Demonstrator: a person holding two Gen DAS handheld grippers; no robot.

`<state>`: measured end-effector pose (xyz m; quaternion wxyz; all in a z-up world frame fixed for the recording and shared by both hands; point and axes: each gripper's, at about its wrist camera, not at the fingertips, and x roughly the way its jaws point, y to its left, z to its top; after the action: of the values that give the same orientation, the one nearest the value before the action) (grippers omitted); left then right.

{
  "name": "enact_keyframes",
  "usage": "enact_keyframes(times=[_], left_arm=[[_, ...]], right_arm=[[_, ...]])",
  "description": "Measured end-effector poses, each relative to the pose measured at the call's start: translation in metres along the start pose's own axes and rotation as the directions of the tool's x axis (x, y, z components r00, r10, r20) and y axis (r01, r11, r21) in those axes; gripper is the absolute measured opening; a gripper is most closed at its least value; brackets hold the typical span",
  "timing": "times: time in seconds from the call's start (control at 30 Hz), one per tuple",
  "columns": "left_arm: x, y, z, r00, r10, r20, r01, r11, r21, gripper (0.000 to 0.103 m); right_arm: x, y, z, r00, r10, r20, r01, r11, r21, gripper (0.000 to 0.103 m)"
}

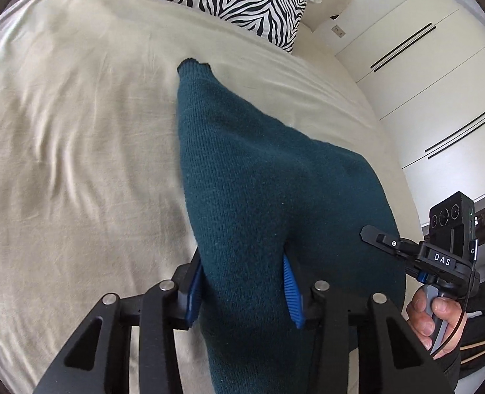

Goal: Fold small clothes

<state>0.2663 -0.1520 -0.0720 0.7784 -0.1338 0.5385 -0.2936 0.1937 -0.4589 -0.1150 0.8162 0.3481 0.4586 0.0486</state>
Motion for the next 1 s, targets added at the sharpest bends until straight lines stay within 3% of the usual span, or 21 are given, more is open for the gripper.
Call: enact_keyframes(times=[0.37,0.57,0.73,0.9,1.0], left_arm=[[-0.136,0.038,-0.074,0.994,0.015,0.109,-0.02,0.999,0.04,0.045],[-0.183,0.065,-0.127,0.986,0.042,0.161,-0.052,0.997,0.058,0.045],[-0.182,0.101,-0.161,0.99,0.035,0.139,-0.037,0.999,0.013,0.045],[-0.153,0.123,-0.189,0.992,0.071,0.108,-0.072,0.997,0.008,0.047],[-0.147,0.139,-0.2,0.992,0.017,0.124,-0.013,1.0,-0.029,0.053]], right_arm=[[-0.025,0.113,-0.094,0.988,0.148,-0.034,-0.151,0.978,-0.142,0.02],[-0.013,0.155,-0.152,0.975,0.21,-0.069,-0.219,0.959,-0.179,0.02],[0.007,0.157,-0.19,0.965,0.24,-0.109,-0.255,0.954,-0.16,0.02],[0.041,0.128,-0.23,0.96,0.229,-0.162,-0.247,0.964,-0.096,0.02],[0.056,0.098,-0.24,0.945,0.282,-0.169,-0.287,0.958,-0.009,0.022]])
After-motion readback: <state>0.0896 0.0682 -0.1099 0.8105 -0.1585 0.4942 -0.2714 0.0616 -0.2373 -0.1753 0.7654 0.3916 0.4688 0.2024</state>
